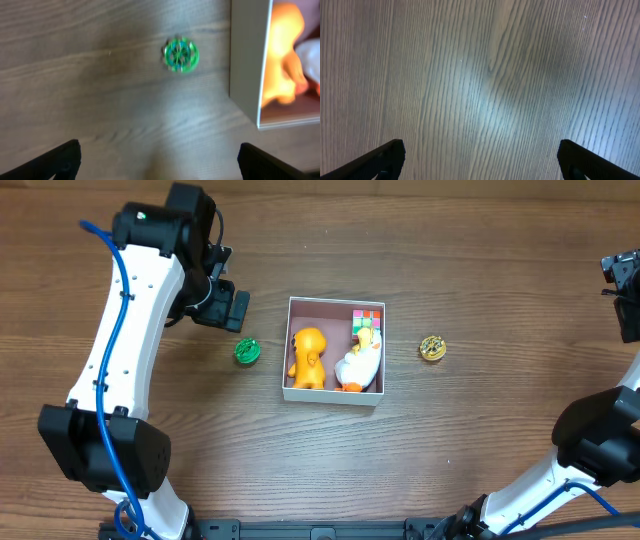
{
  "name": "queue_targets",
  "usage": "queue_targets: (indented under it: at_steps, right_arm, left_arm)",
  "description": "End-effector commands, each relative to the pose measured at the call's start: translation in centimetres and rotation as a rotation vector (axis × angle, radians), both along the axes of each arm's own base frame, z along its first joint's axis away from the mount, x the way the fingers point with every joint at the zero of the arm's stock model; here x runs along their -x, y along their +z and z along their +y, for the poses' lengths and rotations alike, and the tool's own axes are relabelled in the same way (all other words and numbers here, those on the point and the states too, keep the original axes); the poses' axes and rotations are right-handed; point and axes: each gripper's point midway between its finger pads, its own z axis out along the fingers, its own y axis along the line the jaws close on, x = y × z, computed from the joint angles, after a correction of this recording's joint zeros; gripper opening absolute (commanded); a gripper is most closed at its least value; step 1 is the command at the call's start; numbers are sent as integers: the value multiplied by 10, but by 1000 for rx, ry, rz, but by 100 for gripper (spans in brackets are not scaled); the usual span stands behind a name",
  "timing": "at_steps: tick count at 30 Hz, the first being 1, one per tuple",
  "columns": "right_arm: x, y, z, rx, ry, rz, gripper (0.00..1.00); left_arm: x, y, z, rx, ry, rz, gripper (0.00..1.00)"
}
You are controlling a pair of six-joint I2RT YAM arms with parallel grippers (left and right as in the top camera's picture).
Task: Pack container
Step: 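Move the left gripper left over the green round toy, then lower the open left gripper down around the green round toy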
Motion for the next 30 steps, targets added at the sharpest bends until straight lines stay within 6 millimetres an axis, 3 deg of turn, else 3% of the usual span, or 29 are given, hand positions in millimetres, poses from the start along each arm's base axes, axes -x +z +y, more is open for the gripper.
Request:
queue_targets:
  at_steps: [1,13,30]
  right_arm:
    - [1,0,-2,9,3,8,100]
    - [1,0,-2,9,3,8,100]
    - [1,0,-2,9,3,8,100]
  left_arm:
    - [-6,-13,-21,129,-12,-11,100]
    - [12,-91,-35,204,40,124,100]
    - [-8,-133,-28,139,30,79,100]
